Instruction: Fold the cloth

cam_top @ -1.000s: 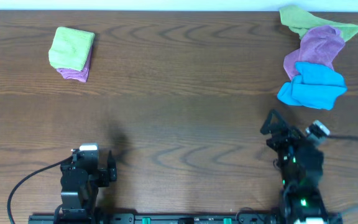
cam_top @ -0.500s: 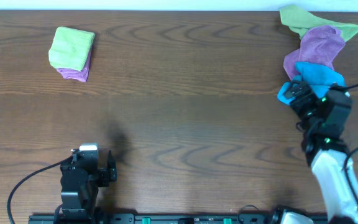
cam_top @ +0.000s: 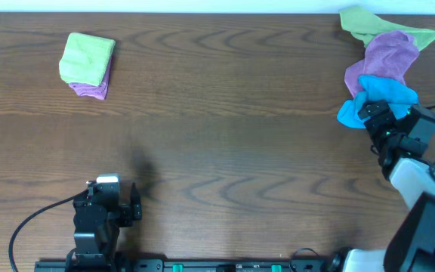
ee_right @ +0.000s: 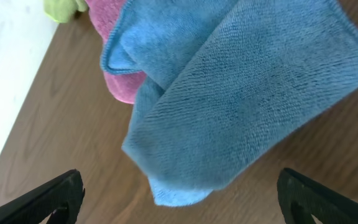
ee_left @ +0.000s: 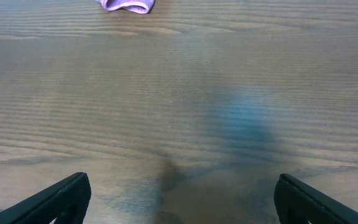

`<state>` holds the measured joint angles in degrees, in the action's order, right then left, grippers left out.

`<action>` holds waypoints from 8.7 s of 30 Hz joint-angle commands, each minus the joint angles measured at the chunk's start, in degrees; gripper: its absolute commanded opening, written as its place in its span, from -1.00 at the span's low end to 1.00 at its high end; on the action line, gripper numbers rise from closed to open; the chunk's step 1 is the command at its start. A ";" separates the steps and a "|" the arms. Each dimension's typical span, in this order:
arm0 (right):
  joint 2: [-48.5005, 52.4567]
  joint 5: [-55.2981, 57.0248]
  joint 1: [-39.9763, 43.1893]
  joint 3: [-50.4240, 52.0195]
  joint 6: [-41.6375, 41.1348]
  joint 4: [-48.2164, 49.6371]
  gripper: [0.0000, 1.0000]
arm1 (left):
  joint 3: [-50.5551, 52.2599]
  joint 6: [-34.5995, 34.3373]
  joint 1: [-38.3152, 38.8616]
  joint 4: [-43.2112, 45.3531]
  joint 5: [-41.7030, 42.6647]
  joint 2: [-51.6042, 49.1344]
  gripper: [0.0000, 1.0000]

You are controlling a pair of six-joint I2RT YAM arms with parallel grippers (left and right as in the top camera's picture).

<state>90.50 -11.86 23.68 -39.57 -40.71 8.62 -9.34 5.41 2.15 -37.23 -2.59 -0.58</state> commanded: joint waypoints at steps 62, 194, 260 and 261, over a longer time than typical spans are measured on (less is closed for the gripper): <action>-8.74 -8.94 -35.21 -21.55 8.39 -39.12 0.98 | 0.37 0.20 -0.02 -0.24 -1.22 0.37 0.91; -49.62 -0.15 -51.52 -24.41 19.17 -80.50 0.98 | 0.28 -49.13 0.07 11.30 39.47 0.37 0.91; -46.36 12.07 -40.15 -24.44 19.76 -74.12 -0.41 | -32.92 -17.88 31.65 28.30 0.28 -89.48 -0.88; -46.36 12.07 -40.15 -24.44 19.76 -74.18 -0.41 | -32.92 -17.86 31.65 28.46 0.24 -90.14 -0.88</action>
<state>44.18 -0.38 -16.93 -63.96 -20.82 -65.34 -41.30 -12.60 33.65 -8.75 -2.11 -88.97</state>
